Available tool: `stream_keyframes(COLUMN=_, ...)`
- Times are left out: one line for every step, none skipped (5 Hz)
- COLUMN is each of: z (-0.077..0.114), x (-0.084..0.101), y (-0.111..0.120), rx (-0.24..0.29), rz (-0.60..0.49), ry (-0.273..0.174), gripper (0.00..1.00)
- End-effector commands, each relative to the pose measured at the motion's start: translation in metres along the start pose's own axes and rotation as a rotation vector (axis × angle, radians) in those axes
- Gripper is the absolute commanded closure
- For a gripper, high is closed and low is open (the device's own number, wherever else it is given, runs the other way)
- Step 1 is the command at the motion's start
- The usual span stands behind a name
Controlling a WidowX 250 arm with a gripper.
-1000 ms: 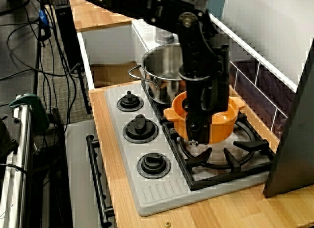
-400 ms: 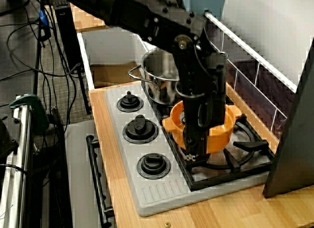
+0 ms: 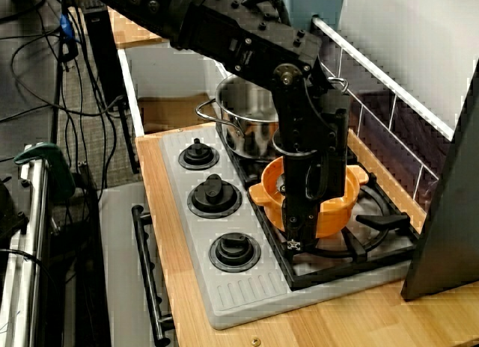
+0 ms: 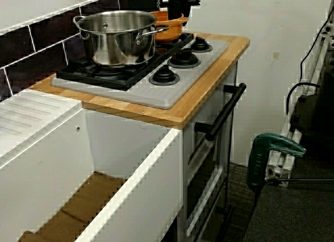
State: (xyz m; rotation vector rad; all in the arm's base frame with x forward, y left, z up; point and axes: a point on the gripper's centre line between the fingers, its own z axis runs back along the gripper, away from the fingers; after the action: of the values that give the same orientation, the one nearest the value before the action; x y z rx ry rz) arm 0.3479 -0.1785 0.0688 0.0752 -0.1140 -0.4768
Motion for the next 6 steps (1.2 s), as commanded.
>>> stream_keyframes(z=0.015, x=0.002, y=0.001, rx=-0.005, rz=0.010, ry=-0.033, gripper=0.00)
stream_keyframes(z=0.032, x=0.001, y=0.010, rx=-0.043, rz=0.034, ry=-0.065, gripper=0.00)
stream_keyframes(z=0.046, x=0.000, y=0.020, rx=-0.076, rz=0.060, ry=-0.080, gripper=0.00)
stream_keyframes(z=0.061, x=-0.002, y=0.028, rx=-0.093, rz=0.084, ry=-0.099, gripper=0.00)
stream_keyframes(z=0.078, x=-0.004, y=0.033, rx=-0.105, rz=0.096, ry=-0.124, gripper=0.00)
stream_keyframes(z=0.089, x=-0.011, y=0.042, rx=-0.104, rz=0.147, ry=-0.156, gripper=0.00)
